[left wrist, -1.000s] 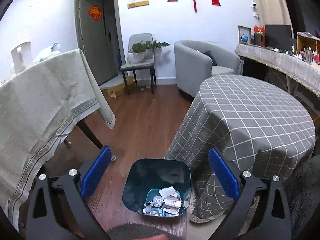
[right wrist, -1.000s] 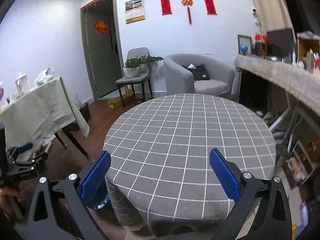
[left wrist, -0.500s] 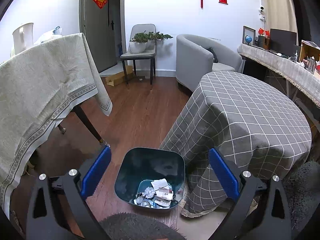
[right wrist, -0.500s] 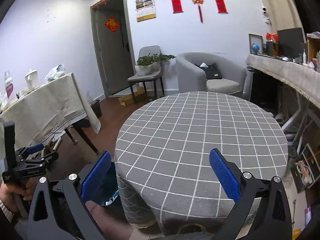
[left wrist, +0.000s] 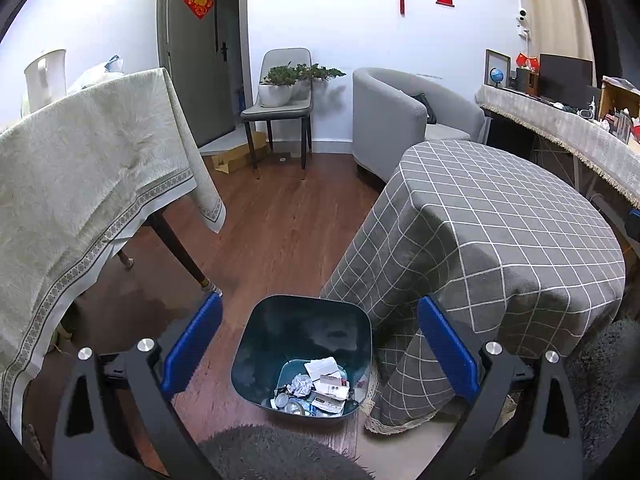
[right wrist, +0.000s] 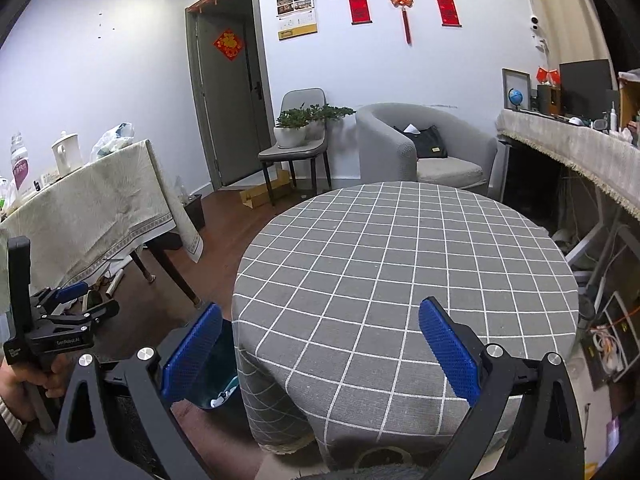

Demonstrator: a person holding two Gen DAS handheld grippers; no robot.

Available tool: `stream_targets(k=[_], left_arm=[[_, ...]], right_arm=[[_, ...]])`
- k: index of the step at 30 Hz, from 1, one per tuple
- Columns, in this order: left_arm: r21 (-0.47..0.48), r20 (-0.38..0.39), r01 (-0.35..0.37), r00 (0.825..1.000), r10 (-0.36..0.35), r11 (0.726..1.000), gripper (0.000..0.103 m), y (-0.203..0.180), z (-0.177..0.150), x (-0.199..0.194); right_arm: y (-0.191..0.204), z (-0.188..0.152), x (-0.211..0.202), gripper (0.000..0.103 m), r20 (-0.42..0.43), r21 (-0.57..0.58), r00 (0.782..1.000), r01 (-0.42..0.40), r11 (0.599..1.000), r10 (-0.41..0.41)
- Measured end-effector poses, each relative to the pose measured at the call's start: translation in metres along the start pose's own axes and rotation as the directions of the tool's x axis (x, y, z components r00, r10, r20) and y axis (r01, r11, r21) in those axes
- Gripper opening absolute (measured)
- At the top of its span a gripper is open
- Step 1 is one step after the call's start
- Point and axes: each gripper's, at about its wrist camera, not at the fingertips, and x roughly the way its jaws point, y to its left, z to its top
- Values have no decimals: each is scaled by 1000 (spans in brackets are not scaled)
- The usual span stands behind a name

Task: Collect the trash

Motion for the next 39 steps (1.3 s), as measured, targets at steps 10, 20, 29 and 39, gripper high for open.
stream_targets(k=[10,20,29,39], left_arm=[[9,5,-6,1000,6,1000,100,-6,0,-3],[6,2,-5,1000,5,1000,100,-6,0,-2],[12,4,-9,1000,9,1000,100,-9,-1,-2],[11,4,-9,1000,9,1000,100,-9,-1,-2]], right_arm=[[-1,0,0,100,-1,1,1000,0,1000,0],[-1,0,0,100,-1,0,1000,0,1000,0],[-3,-2,0,100,-5,3,1000,0,1000,0],[-4,-6,1,100,-15,-4,1000,3,1000,-4]])
